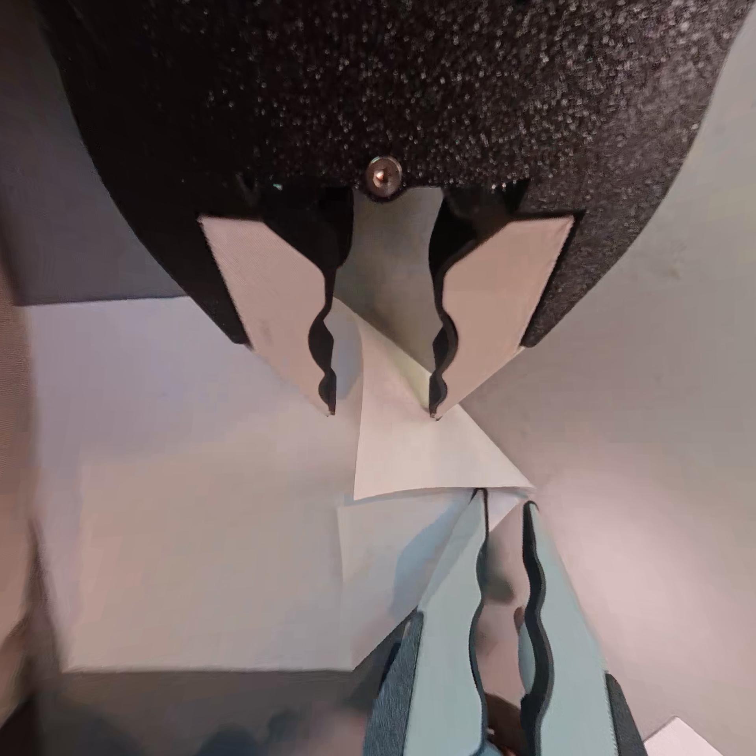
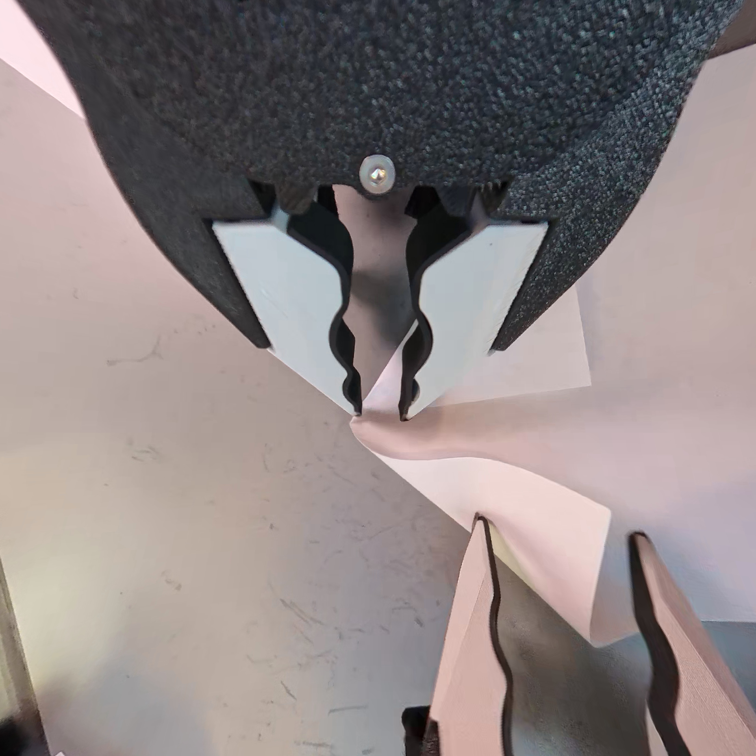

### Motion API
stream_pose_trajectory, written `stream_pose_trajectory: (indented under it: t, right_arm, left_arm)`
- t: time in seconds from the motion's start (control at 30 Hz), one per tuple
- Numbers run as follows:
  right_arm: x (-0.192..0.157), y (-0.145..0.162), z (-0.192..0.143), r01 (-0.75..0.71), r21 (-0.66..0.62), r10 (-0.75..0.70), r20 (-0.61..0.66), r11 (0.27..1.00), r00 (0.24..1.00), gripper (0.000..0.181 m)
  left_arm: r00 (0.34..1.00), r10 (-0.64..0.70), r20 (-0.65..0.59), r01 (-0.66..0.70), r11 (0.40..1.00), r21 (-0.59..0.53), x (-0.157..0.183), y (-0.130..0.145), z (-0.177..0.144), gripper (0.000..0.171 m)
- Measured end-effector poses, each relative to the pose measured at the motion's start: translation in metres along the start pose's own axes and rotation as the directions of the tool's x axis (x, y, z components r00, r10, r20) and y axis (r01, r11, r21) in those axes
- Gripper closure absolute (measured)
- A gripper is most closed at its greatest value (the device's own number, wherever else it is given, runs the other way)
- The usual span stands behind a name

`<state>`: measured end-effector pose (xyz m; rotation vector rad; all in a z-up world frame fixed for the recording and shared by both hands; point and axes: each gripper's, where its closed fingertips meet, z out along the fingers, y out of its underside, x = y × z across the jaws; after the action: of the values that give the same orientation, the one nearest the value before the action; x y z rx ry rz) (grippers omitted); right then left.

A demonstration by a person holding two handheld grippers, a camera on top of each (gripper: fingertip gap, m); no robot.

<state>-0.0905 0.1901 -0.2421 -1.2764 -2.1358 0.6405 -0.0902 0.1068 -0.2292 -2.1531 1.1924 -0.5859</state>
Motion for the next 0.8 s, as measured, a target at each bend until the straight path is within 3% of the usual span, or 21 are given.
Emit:
stream_pose_trajectory:
  t: [0.07,0.13,0.23,0.3,0.33,0.4,0.47,0.57,0.8]
  right_arm:
    - [0.000,0.000,0.001,0.011,-0.010,-0.011,0.008,1.000,1.000,0.165]
    - [-0.002,0.000,0.001,0.010,-0.012,-0.010,0.031,1.000,0.999,0.168]
    - [-0.005,0.000,0.001,0.008,0.001,-0.008,0.054,1.000,0.998,0.174]
    - [-0.005,0.000,0.001,0.000,0.007,-0.001,0.057,1.000,0.998,0.174]
    - [-0.005,0.000,0.001,-0.008,0.006,0.007,0.060,1.000,0.998,0.174]
    - [-0.005,0.000,0.001,-0.015,0.006,0.014,0.066,1.000,0.998,0.175]
    - [-0.005,0.000,0.001,-0.022,0.005,0.021,0.073,1.000,0.997,0.175]
    - [-0.008,0.000,0.002,-0.001,0.000,0.001,0.081,1.000,0.997,0.180]
    - [-0.008,0.000,0.002,0.010,0.004,-0.011,0.072,1.000,0.997,0.181]
  left_arm:
    - [0.963,-0.142,-0.230,0.177,0.974,0.138,0.007,-0.018,-0.017,0.115]
    - [0.903,-0.209,-0.375,0.331,0.894,0.301,-0.007,-0.040,-0.044,0.121]
    - [0.824,-0.372,-0.428,0.539,0.747,0.389,-0.055,-0.050,-0.061,0.133]
    - [0.804,-0.443,-0.398,0.587,0.699,0.408,-0.083,-0.044,-0.058,0.140]
    - [0.800,-0.467,-0.376,0.594,0.707,0.384,-0.090,-0.038,-0.052,0.148]
    - [0.833,-0.487,-0.262,0.549,0.785,0.287,-0.097,-0.018,-0.033,0.153]
    - [0.873,-0.456,-0.172,0.485,0.847,0.219,-0.099,-0.005,-0.021,0.167]
    - [0.930,-0.344,-0.127,0.360,0.921,0.147,-0.083,-0.001,-0.008,0.171]
    - [0.955,-0.263,-0.139,0.285,0.943,0.173,-0.059,-0.025,0.010,0.171]
